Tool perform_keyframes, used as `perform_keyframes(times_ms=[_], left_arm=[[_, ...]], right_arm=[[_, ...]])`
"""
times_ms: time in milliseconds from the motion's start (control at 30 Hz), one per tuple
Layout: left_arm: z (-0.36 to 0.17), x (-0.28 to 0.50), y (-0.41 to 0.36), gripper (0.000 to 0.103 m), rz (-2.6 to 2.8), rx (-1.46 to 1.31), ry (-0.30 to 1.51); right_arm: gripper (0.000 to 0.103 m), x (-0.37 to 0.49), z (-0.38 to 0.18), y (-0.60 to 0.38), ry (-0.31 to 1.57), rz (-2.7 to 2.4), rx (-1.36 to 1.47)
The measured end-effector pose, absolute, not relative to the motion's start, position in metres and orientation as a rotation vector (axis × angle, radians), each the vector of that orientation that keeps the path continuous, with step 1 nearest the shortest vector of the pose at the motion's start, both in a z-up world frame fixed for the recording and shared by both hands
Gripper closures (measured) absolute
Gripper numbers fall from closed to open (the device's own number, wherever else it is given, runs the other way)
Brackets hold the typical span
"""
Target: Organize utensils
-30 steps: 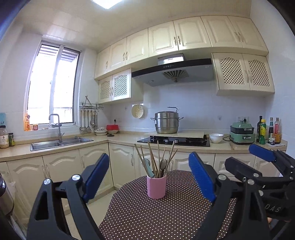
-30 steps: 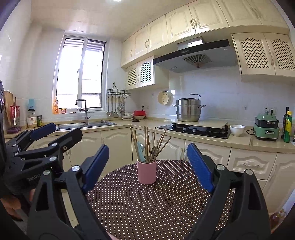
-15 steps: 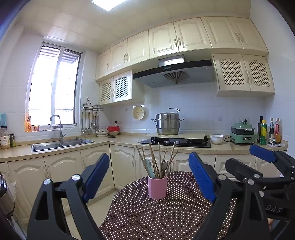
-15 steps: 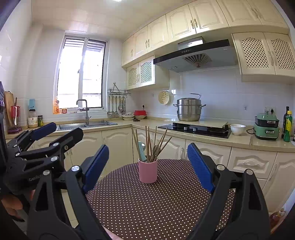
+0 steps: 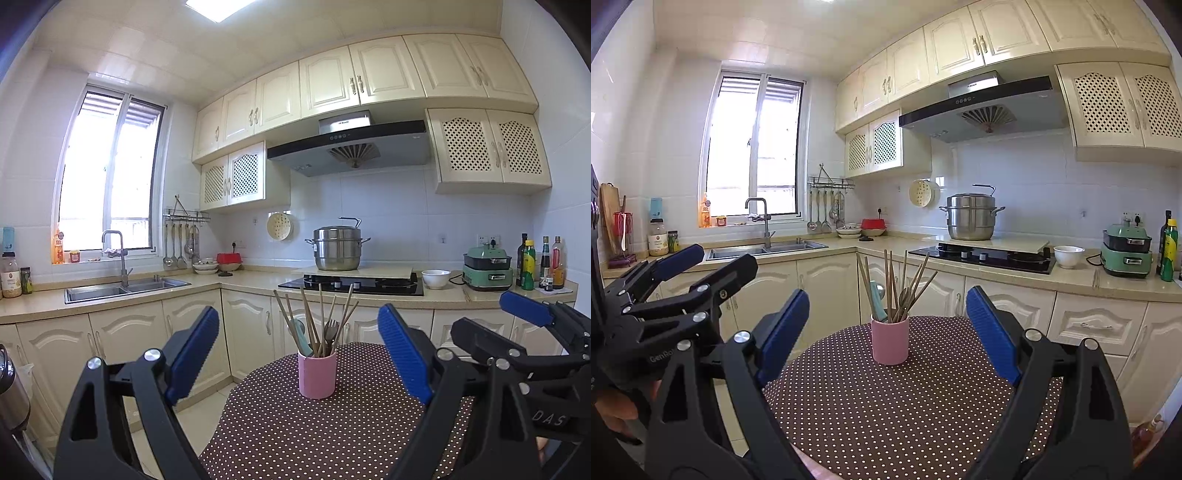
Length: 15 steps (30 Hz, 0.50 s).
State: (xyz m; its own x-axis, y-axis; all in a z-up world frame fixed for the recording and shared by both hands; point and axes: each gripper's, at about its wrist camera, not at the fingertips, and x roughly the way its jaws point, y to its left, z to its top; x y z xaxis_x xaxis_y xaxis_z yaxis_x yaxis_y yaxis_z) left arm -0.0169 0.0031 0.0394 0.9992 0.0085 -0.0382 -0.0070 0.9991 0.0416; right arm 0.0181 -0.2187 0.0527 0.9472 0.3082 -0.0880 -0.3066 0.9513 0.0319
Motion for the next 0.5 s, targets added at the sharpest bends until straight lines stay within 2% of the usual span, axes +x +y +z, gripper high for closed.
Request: perform_keyframes(times_ms=[500], left_arm=[[0.0392, -0.0171, 0.0025, 0.017, 0.009, 0.039, 0.041]], right_arm=[[0.017, 0.0176, 0.0511, -0.2174, 0.097, 0.312, 0.019]])
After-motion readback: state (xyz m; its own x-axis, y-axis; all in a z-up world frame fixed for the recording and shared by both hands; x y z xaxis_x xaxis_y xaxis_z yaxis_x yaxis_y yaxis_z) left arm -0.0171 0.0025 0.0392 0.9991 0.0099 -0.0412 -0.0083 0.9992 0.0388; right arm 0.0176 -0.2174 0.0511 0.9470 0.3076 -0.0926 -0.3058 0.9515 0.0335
